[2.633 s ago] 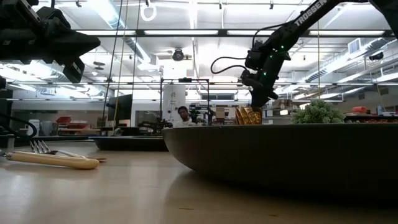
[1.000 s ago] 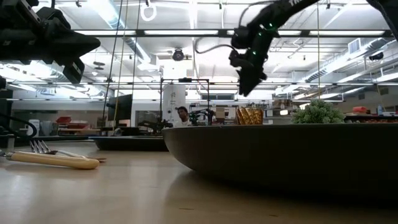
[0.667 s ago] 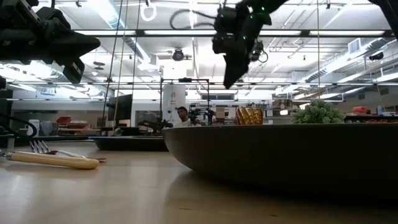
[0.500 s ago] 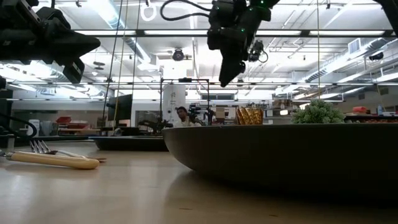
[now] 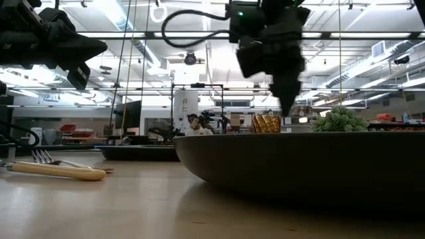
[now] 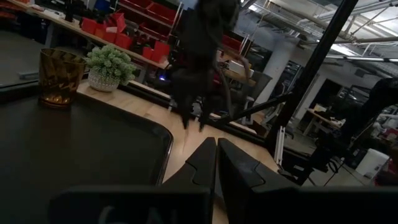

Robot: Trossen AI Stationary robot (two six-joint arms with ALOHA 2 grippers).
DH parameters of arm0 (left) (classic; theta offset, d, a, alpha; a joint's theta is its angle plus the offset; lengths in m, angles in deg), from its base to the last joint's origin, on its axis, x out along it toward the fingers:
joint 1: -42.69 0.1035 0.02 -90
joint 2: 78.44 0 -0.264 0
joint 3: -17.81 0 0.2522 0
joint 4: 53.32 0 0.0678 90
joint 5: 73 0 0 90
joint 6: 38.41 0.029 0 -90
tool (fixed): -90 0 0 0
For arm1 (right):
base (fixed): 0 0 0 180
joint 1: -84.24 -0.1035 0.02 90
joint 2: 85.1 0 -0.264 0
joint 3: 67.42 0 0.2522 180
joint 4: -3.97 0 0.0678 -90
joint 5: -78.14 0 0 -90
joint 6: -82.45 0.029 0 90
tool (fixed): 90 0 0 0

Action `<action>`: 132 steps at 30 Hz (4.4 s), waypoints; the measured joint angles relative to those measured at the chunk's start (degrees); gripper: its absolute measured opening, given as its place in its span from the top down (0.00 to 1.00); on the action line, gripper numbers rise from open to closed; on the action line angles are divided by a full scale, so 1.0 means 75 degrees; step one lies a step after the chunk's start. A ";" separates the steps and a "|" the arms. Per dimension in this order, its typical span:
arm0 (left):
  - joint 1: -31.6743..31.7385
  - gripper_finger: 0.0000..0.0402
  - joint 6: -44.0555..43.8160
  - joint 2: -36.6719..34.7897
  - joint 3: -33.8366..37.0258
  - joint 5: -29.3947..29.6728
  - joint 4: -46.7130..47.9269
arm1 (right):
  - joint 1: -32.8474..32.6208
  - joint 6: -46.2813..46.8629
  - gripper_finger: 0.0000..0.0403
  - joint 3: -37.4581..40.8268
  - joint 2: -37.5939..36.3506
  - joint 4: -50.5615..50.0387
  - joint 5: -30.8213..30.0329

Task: Pick and place plate/cup/fork/spoon on tray
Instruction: Put the black plate on the black tray to the bottom of the brown cup

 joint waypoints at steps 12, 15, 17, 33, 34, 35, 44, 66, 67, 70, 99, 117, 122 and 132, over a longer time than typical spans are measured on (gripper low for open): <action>0.0000 0.94 0.0006 0.0001 0.0000 0.0000 -0.0001 | -0.1279 0.1947 0.59 0.1105 -0.0030 -0.0065 0.0181; -0.0001 0.94 0.0007 0.0000 0.0000 0.0000 -0.0001 | -0.1646 0.2403 0.59 0.1178 -0.0147 0.0014 0.0080; -0.0002 0.94 0.0006 -0.0001 0.0000 0.0000 -0.0001 | -0.1879 0.2707 0.59 0.1278 -0.0287 0.0149 -0.0066; -0.0001 0.94 0.0012 -0.0001 0.0000 0.0000 0.0043 | -0.2707 0.5610 0.59 0.2991 -0.1772 0.1607 -0.0961; 0.0000 0.94 0.0012 -0.0001 0.0000 0.0000 0.0043 | -0.2713 0.5750 0.59 0.3012 -0.1775 0.1609 -0.0968; -0.0002 0.94 0.0012 0.0000 0.0000 0.0000 0.0043 | -0.2721 0.5836 0.59 0.3023 -0.1769 0.1604 -0.0973; -0.0002 0.94 0.0017 0.0001 0.0000 -0.0003 0.0169 | -0.2775 0.6250 0.61 0.3223 -0.1661 0.1972 -0.1151; -0.0001 0.94 0.0022 -0.0001 0.0000 -0.0003 0.0206 | -0.2874 0.6579 0.71 0.3616 -0.1652 0.2726 -0.1641; 0.0000 0.94 0.0020 -0.0001 0.0000 -0.0003 0.0206 | -0.2874 0.6579 0.72 0.3616 -0.1652 0.2726 -0.1683; -0.0003 0.94 0.0020 -0.0001 0.0000 -0.0003 0.0206 | -0.2874 0.6587 0.76 0.3616 -0.1652 0.2755 -0.1711; 0.0000 0.94 0.0012 -0.0001 0.0000 -0.0003 0.0206 | -0.2687 0.5932 0.99 0.3611 -0.1735 0.2772 -0.1687; -0.0001 0.94 0.0015 0.0000 0.0000 -0.0003 0.0206 | -0.1354 0.4685 1.00 0.3608 -0.2834 0.2807 -0.1097; -0.0003 0.94 0.0015 -0.0001 0.0000 -0.0003 0.0206 | -0.0798 0.4279 1.00 0.3608 -0.2990 0.2863 -0.0946; -0.0001 0.94 0.0015 -0.0001 0.0000 -0.0003 0.0206 | 0.0727 0.3428 1.00 0.3605 -0.3121 0.2618 -0.0801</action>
